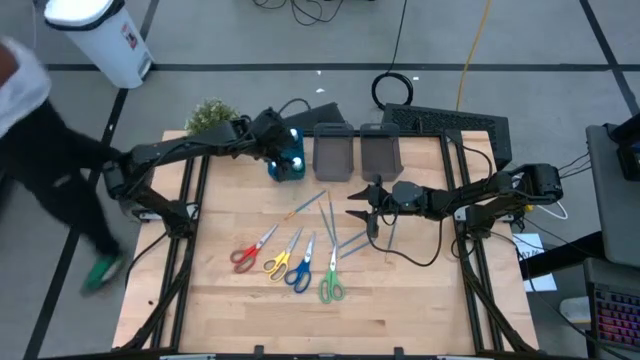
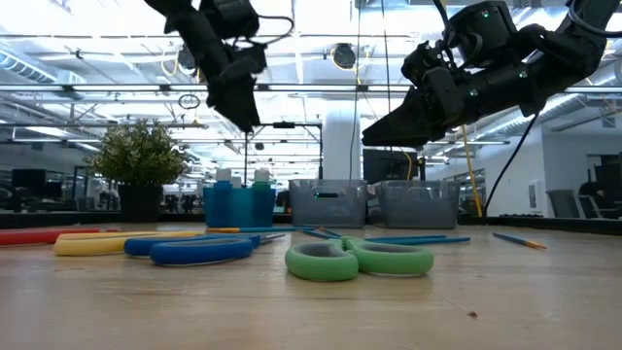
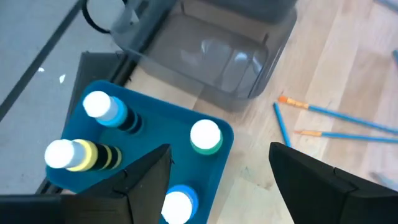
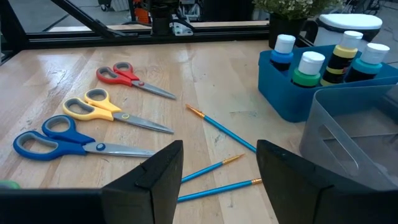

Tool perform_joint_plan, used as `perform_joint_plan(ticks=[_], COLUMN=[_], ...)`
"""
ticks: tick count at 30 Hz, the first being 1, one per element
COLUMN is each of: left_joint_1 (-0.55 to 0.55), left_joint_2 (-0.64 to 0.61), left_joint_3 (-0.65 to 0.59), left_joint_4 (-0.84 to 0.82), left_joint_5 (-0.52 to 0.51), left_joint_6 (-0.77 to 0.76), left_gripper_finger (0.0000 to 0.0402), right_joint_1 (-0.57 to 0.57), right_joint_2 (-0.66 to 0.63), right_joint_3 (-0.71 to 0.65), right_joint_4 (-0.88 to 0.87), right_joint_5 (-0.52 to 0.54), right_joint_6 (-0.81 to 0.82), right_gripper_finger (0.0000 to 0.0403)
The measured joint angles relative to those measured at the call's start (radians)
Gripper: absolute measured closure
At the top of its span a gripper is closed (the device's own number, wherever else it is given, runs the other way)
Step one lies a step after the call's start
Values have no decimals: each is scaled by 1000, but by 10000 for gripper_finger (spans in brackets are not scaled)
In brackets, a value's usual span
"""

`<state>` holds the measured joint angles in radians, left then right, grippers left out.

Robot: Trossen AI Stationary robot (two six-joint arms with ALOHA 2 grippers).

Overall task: Pick & Place Paint Supplies
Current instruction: Put the red scissors into the left black bin

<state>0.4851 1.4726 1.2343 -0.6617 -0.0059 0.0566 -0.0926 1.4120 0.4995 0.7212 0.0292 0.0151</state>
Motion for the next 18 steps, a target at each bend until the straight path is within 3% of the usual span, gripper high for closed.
perform_joint_plan(ticks=[10,18], left_joint_1=[-30,-64], left_joint_2=[-120,-135], left_joint_3=[2,2], left_joint_4=[0,-1], left_joint_5=[6,7], left_joint_6=[-40,-36], left_gripper_finger=[121,121], right_joint_1=[0,0], right_joint_2=[0,0], right_joint_3=[0,0], right_joint_4=[0,0], right_joint_5=[0,0], right_joint_6=[0,4], right_gripper_finger=[206,206])
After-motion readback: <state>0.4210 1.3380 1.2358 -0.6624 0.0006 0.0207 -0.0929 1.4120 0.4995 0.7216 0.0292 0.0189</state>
